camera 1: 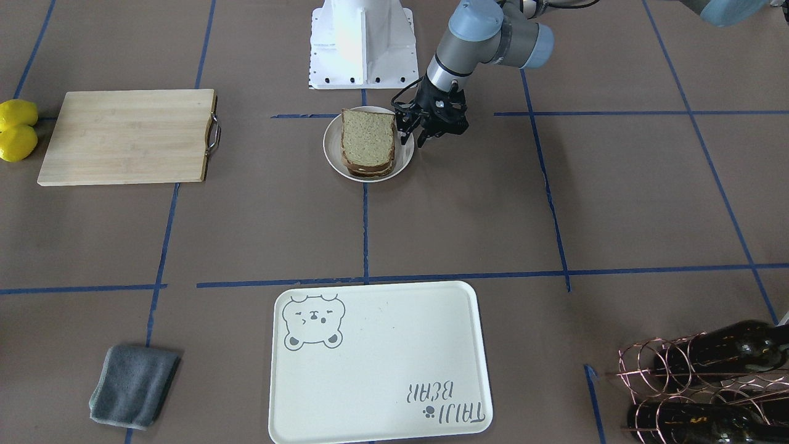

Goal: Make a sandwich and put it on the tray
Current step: 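Grasp the plate rim with the left gripper and carry it onto the tray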

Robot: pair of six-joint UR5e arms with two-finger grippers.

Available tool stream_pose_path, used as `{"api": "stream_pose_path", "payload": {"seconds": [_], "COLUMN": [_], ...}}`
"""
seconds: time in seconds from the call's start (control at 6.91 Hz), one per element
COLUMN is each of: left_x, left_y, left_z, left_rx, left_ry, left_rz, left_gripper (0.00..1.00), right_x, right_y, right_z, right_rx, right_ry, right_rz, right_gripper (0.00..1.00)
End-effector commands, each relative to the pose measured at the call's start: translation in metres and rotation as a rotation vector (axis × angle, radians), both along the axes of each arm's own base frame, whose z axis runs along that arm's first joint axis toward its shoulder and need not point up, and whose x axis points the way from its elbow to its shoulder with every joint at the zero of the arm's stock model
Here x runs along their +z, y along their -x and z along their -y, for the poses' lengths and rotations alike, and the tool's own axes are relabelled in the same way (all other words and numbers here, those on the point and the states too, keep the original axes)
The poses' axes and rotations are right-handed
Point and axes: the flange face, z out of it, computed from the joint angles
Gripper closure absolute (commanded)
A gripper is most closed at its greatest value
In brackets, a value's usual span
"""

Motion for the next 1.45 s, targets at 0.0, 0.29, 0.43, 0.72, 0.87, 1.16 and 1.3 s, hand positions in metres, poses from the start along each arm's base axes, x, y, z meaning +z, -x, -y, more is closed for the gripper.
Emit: {"api": "stream_pose_path", "payload": {"seconds": [0.0,0.29,0.43,0.72,0.87,1.16,1.3], "left_x": [0.004,0.003,0.004,0.001,-0.005,-0.017,-0.024], "left_y": [-0.003,-0.003,-0.003,-0.001,0.002,0.022,0.051], "left_z": [0.000,0.000,0.000,-0.001,-0.002,0.013,0.051], "left_rx": [0.002,0.002,0.002,0.002,0.004,0.041,0.059], "left_ry": [0.002,0.001,0.002,0.000,-0.005,-0.011,-0.048], "left_rz": [0.009,0.006,0.009,0.002,-0.010,-0.044,-0.062], "left_gripper": [0.70,0.76,0.88,1.00,1.00,1.00,1.00], "right_x": [0.000,0.000,0.000,0.001,0.001,0.002,0.002], "right_y": [0.000,0.000,0.000,0.000,0.001,0.000,0.000], "right_z": [0.000,0.000,0.000,0.000,0.001,0.000,0.000], "right_rx": [0.000,-0.001,-0.001,-0.001,-0.001,-0.001,0.000], "right_ry": [0.000,-0.001,-0.001,0.000,0.002,0.004,0.006], "right_rz": [0.000,0.000,0.000,-0.001,-0.001,-0.003,-0.003], "right_gripper": [0.00,0.00,0.00,0.00,0.00,0.00,0.00]}}
